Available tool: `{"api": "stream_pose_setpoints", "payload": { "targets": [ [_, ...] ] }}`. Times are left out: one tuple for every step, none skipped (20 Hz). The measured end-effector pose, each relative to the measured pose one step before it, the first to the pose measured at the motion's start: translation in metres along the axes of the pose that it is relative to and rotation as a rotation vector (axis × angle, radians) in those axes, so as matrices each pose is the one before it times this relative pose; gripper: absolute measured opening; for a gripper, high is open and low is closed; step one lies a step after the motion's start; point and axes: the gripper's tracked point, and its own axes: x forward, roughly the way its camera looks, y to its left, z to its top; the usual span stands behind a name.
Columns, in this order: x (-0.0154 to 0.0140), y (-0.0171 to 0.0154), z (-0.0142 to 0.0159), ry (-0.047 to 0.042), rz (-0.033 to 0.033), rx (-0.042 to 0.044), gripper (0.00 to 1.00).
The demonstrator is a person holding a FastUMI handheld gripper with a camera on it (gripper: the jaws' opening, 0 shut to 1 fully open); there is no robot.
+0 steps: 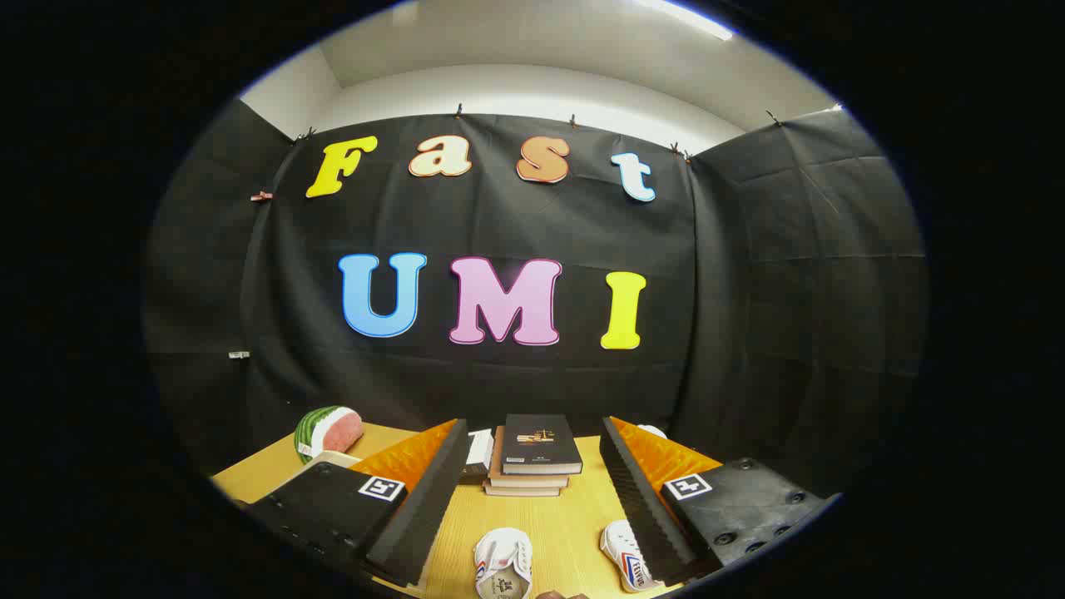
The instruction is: Open the storage box then place both shoes into the box .Put the left shoe in first, then the right shoe, with the right side of both shoes facing outward in a uniform manner.
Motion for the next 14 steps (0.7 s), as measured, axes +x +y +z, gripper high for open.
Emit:
{"api": "stream_pose_setpoints", "payload": {
  "targets": [
    [-0.00022,-0.00004,0.00016,0.00388,-0.00247,-0.00574,0.97],
    [-0.00009,-0.00110,-0.00081,0.00376,-0.00323,-0.00210,0.97],
    [-0.00015,-0.00025,-0.00034,0.00410,-0.00567,0.00090,0.97],
    [-0.00076,-0.00025,0.00029,0.00217,-0.00648,0.00350,0.97],
    [-0.00107,0.00048,0.00067,-0.00044,-0.00463,0.00370,0.97],
    [-0.00193,0.00142,-0.00036,0.00146,-0.00313,0.00228,0.97],
    [-0.00109,0.00123,0.00071,-0.00125,-0.00104,-0.00111,0.97],
    [-0.00194,0.00034,0.00081,-0.00089,-0.00162,-0.00379,0.97],
    [-0.00187,0.00027,0.00044,-0.00226,-0.00145,-0.00567,0.97],
    [-0.00194,0.00033,0.00043,-0.00229,-0.00096,-0.00506,0.97],
    [-0.00151,-0.00016,0.00136,-0.00277,-0.00097,-0.00308,0.97],
    [-0.00158,-0.00068,-0.00047,-0.00172,-0.00186,-0.00121,0.97],
    [-0.00101,-0.00039,0.00041,0.00007,-0.00238,0.00191,0.97],
    [-0.00091,0.00035,-0.00078,0.00162,-0.00140,0.00329,0.97]
  ]
}}
